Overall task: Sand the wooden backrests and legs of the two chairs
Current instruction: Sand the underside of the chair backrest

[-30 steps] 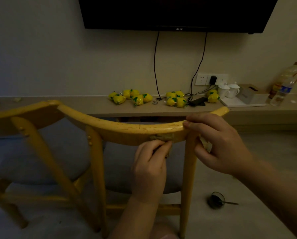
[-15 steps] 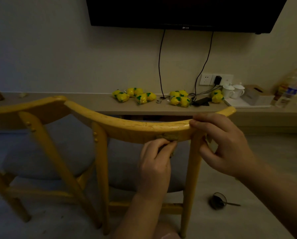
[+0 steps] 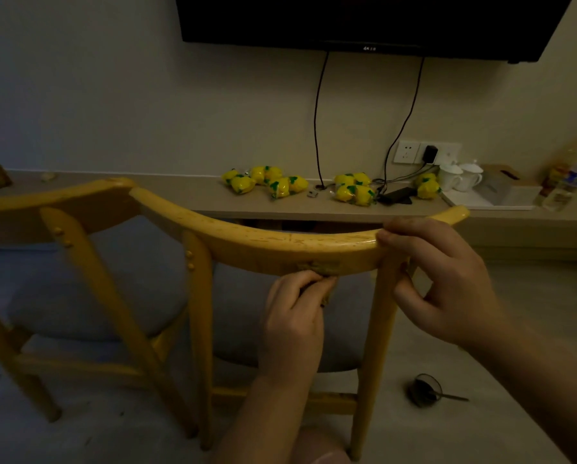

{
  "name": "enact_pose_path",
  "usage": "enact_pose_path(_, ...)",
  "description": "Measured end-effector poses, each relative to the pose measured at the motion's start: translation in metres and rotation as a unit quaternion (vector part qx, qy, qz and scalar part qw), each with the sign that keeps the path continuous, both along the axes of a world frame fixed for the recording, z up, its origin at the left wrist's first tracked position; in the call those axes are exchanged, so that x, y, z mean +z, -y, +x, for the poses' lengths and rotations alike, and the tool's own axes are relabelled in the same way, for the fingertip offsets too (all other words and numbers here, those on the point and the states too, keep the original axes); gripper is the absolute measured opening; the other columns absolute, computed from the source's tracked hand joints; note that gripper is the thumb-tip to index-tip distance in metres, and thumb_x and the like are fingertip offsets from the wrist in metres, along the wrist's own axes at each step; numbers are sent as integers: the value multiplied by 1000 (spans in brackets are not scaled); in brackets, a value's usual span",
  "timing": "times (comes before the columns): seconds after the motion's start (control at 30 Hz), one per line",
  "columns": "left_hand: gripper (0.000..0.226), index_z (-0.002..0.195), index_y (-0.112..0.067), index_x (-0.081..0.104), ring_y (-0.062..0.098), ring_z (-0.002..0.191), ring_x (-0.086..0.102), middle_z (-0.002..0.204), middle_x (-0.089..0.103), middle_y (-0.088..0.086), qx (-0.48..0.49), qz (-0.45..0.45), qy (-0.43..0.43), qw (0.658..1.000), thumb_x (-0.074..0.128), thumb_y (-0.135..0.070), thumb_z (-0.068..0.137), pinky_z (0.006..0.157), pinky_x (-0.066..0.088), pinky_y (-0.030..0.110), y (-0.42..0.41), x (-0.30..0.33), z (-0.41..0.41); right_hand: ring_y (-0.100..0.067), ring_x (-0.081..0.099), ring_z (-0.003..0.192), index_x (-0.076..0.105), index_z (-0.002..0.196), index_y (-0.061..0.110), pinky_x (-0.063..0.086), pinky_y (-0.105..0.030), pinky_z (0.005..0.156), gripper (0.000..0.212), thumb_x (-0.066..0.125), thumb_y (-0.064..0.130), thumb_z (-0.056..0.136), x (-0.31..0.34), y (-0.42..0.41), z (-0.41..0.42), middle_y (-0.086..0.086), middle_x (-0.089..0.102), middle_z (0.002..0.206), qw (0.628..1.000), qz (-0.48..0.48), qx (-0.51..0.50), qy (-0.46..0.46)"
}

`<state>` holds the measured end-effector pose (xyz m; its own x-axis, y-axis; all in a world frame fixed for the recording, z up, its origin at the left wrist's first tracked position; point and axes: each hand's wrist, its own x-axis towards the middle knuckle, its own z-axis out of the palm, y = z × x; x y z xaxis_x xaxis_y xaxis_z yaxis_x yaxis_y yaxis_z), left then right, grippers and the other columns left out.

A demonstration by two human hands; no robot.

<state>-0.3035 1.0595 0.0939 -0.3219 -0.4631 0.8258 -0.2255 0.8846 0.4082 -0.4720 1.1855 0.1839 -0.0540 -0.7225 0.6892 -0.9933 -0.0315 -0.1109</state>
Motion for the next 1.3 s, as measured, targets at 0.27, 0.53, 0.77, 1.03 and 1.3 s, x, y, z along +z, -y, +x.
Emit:
enact_pose_path(0.27,38,112,-9,77,13,104,60,110,65,1,23,13,-38,999,41,-22,109,98,44,12,0,8,10,-24,53,130,66,130,8,50,-44,98,47,56,23,87,2,-2,-1,-9,59,134,1000,10,2,-13)
enact_pose_path(0.53,35,107,-9,79,21,98,66,105,71,6,4,58,24,998,47,-21,98,86,58,29,8,3,16,-25,53,131,67,129,6,51,-46,99,48,57,23,85,-2,0,2,-10,59,136,1000,-4,-10,1)
enact_pose_path(0.77,43,110,-8,77,13,105,59,108,68,5,29,6,-52,998,36,-21,111,101,40,11,13,18,31,-23,52,132,67,128,5,50,-45,101,48,57,21,85,2,-2,3,-10,59,136,1000,7,-4,-3)
enact_pose_path(1.03,27,104,-8,80,26,97,69,104,73,9,43,97,39,994,65,2,84,83,61,34,17,-6,32,-27,55,128,68,125,3,51,-49,95,46,61,17,82,-4,2,3,-12,60,134,1000,-19,-3,6)
enact_pose_path(1.3,32,108,-12,79,13,104,62,108,71,3,49,35,-44,997,50,-8,94,99,42,11,23,18,42,-27,55,128,68,127,2,51,-47,98,47,58,19,84,-4,2,4,-12,60,134,1000,-16,-6,4)
